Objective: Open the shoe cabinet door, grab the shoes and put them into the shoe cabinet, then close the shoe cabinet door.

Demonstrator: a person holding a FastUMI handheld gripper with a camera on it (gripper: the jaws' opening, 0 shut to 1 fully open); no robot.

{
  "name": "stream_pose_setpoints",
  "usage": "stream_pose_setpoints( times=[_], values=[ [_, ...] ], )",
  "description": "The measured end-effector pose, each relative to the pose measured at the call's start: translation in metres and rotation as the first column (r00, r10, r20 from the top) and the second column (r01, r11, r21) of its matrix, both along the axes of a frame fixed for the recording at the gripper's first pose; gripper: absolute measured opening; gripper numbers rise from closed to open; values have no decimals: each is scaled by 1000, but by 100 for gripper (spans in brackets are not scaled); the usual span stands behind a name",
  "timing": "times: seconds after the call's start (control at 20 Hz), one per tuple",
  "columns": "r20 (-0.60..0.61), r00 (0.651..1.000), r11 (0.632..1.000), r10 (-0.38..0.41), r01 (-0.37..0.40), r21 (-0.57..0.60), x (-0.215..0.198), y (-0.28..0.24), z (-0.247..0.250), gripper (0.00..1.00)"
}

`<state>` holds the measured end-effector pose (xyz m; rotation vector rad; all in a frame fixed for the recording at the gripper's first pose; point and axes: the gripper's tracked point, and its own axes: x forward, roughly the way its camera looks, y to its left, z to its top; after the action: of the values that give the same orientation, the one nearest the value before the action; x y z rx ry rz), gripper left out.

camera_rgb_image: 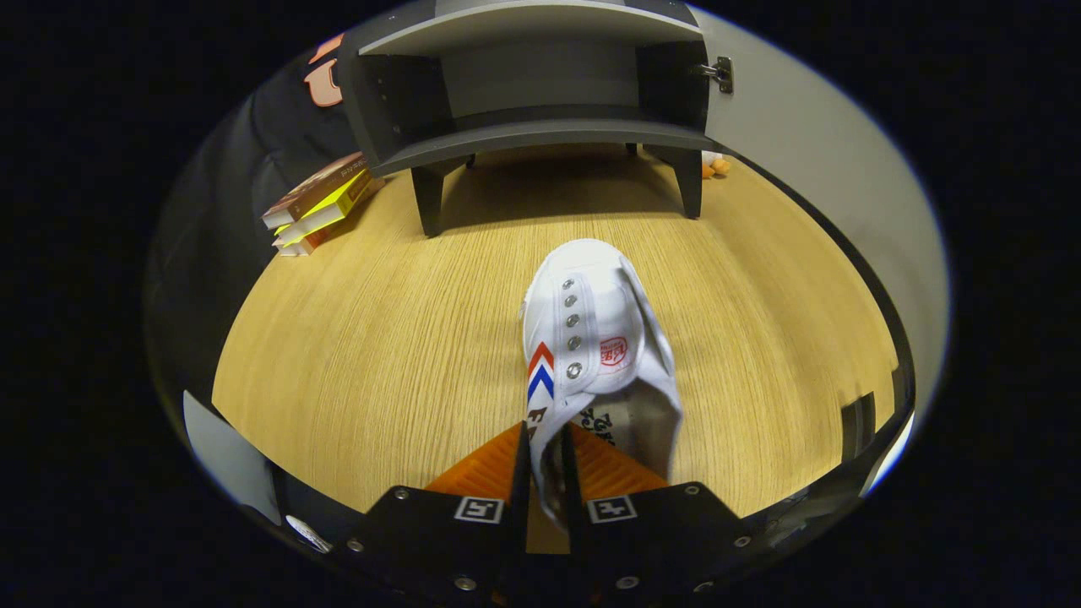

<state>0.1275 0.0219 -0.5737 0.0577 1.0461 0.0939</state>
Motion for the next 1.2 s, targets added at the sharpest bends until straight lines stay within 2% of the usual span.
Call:
stream_pose_setpoints(
  times=[0.05,0.1,0.2,0.4,0.8,1.2],
  values=[
    [9,1000,1000,13,-13,-11,1,1,0,14],
    [7,999,999,34,-34,-29,0,4,1,3],
    [13,998,998,57,-56,-23,2,8,2,0],
    [56,998,998,16,-20,64,19,13,24,0],
    [178,984,995,-10,-7,96,40,23,79,0],
    [343,934,988,-98,50,144,68,17,175,0]
  ],
)
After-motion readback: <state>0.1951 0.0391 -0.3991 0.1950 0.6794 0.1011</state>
